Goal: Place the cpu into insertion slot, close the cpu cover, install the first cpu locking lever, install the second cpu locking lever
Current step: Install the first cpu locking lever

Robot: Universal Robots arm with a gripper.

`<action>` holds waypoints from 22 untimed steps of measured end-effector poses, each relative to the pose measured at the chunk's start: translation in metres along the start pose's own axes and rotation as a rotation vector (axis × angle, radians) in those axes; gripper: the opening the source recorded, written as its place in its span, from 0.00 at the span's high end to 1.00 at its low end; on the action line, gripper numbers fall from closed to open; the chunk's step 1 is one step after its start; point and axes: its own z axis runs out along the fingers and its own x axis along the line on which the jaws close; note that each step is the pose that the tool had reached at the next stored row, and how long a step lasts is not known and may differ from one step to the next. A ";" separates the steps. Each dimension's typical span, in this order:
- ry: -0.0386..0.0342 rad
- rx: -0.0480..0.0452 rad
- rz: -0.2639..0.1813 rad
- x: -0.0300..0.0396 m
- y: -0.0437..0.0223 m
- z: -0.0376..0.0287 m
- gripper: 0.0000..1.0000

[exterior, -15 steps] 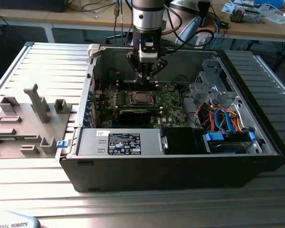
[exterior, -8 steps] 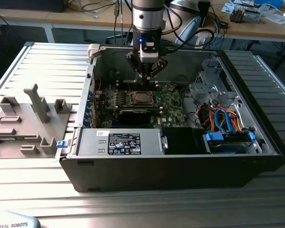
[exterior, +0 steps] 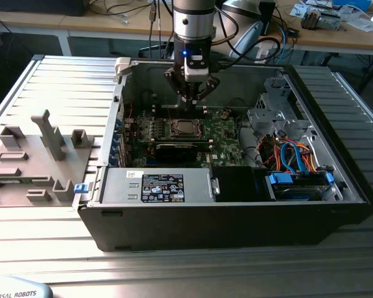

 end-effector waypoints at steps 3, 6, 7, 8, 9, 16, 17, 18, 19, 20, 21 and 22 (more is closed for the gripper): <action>-0.0011 0.0002 -0.009 0.0000 0.0000 0.0000 0.89; -0.0022 0.0006 -0.016 0.0000 0.0000 0.0000 0.89; -0.0027 0.0006 -0.020 0.0000 0.0000 0.0000 0.89; -0.0029 0.0006 -0.022 0.0000 0.0000 0.0000 0.89; -0.0031 0.0007 -0.024 0.0000 0.0000 0.0000 0.89; -0.0047 0.0005 -0.038 0.0000 0.0000 0.0000 0.89; -0.0050 0.0005 -0.040 0.0000 0.0000 0.0000 0.89; -0.0053 0.0007 -0.042 0.0000 0.0000 0.0000 0.89; -0.0055 0.0007 -0.044 0.0000 0.0000 0.0000 0.89; -0.0057 0.0008 -0.046 0.0000 0.0000 0.0000 0.89; -0.0060 0.0008 -0.049 0.0000 0.0000 0.0000 0.89; -0.0064 0.0006 -0.053 0.0000 0.0000 0.0000 0.89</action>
